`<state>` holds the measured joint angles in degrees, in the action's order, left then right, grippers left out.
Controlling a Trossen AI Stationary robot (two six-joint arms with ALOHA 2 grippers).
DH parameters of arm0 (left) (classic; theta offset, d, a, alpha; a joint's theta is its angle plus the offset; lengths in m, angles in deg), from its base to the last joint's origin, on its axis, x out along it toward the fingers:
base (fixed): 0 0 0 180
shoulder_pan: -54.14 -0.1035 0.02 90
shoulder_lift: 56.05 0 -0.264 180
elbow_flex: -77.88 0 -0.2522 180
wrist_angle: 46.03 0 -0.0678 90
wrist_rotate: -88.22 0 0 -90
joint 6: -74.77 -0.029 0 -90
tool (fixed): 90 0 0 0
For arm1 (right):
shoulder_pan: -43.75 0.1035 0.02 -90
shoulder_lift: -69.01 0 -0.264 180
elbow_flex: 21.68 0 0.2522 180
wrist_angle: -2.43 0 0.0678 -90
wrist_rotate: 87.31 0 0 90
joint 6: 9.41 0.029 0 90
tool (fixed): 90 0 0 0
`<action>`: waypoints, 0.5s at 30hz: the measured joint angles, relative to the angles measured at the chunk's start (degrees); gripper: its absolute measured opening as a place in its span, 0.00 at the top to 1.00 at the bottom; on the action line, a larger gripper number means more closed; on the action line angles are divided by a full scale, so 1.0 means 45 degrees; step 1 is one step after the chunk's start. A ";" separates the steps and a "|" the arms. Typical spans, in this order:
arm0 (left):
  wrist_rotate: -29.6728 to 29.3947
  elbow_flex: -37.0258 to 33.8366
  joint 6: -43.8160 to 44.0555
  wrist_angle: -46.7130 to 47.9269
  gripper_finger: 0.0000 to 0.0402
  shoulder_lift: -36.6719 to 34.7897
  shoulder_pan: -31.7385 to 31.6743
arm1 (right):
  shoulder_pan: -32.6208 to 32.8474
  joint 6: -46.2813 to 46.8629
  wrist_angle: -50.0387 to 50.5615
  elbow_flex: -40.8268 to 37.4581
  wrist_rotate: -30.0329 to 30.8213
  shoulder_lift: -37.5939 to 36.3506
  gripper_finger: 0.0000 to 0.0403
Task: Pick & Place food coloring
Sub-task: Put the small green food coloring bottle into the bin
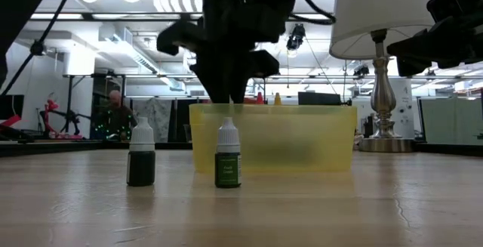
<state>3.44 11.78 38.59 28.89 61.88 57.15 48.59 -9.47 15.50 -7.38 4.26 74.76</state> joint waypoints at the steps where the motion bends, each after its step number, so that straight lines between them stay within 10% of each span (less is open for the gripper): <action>1: -0.0027 0.0000 -0.0054 -0.0032 0.87 0.0067 -0.0065 | -0.0005 0.0000 -0.0008 -0.0002 0.0008 0.0008 0.98; 15: -0.0661 0.0000 0.0014 -0.0072 0.87 0.0574 -0.0378 | -0.0005 0.0000 -0.0005 0.0003 0.0003 0.0003 0.98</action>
<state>0.47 11.78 38.65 28.57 64.46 55.45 48.57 -9.47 15.48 -7.37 4.27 74.77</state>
